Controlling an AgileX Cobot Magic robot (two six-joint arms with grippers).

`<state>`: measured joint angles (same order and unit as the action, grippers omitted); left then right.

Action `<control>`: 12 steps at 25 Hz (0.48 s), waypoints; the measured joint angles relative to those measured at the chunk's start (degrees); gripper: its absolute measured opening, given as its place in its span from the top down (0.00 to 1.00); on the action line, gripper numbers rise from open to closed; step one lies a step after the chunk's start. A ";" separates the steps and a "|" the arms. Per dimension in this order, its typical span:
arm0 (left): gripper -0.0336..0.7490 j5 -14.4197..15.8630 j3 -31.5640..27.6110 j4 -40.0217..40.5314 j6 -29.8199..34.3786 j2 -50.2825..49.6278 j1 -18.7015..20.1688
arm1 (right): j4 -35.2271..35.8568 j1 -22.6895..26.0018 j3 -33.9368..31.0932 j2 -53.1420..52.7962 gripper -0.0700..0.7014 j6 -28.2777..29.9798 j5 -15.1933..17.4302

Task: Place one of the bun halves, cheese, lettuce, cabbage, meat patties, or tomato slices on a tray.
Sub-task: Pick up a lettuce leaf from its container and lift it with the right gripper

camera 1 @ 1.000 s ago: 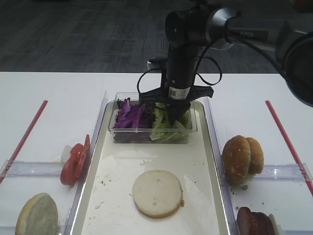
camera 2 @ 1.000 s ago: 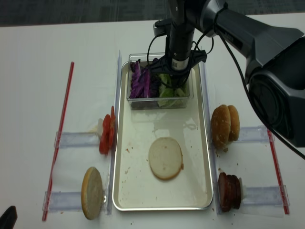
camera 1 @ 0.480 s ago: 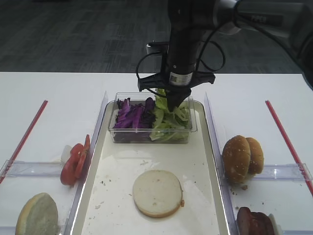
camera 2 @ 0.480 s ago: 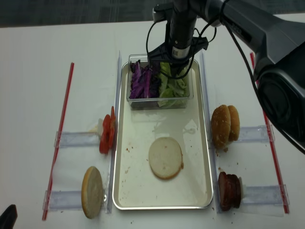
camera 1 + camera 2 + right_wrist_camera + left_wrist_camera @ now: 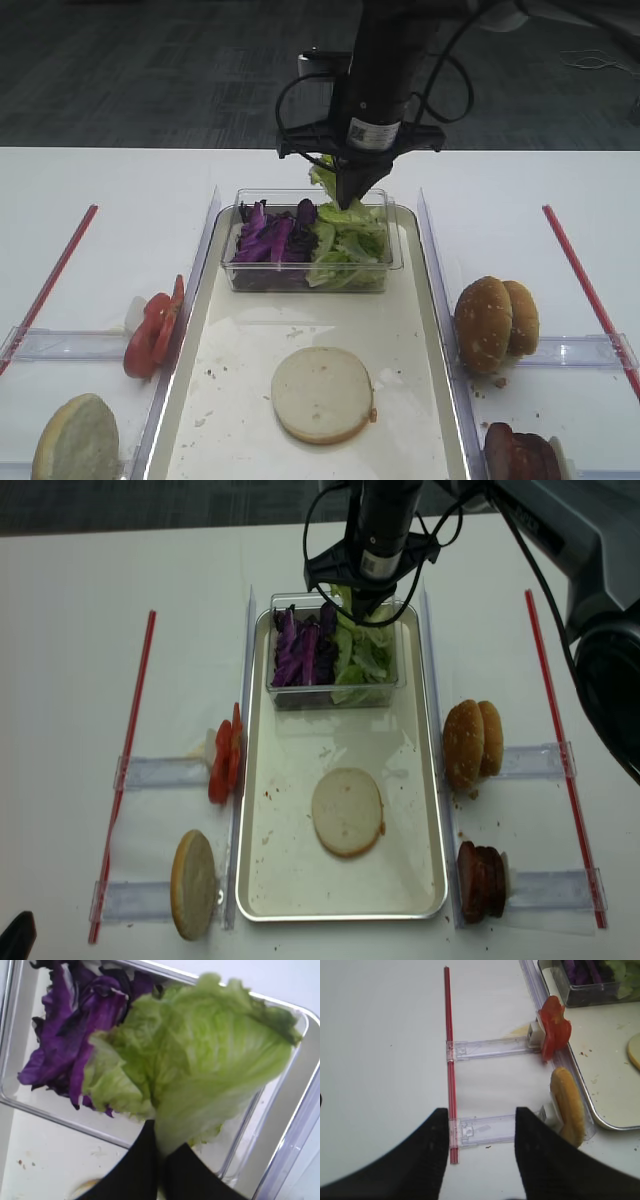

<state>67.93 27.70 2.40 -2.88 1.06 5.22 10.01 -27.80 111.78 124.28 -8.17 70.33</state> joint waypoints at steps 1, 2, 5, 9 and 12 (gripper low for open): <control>0.58 0.00 0.00 0.00 0.00 0.00 0.00 | 0.38 0.00 -1.38 -0.78 0.86 0.15 0.00; 0.58 0.00 0.00 0.00 0.00 0.00 0.00 | 0.50 0.00 -2.66 -1.56 0.86 0.44 0.00; 0.58 0.00 0.00 0.00 0.00 0.00 0.00 | 1.20 0.00 -7.45 -4.90 0.86 1.10 0.05; 0.58 0.00 0.00 0.00 0.00 0.00 0.00 | 1.57 -0.27 -13.68 -9.45 0.86 2.47 0.14; 0.58 0.00 0.00 0.00 0.00 0.00 0.00 | 1.66 -1.22 -18.09 -12.24 0.86 3.21 0.14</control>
<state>67.93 27.70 2.40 -2.88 1.06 5.22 11.67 -29.02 93.70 112.04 -4.96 70.47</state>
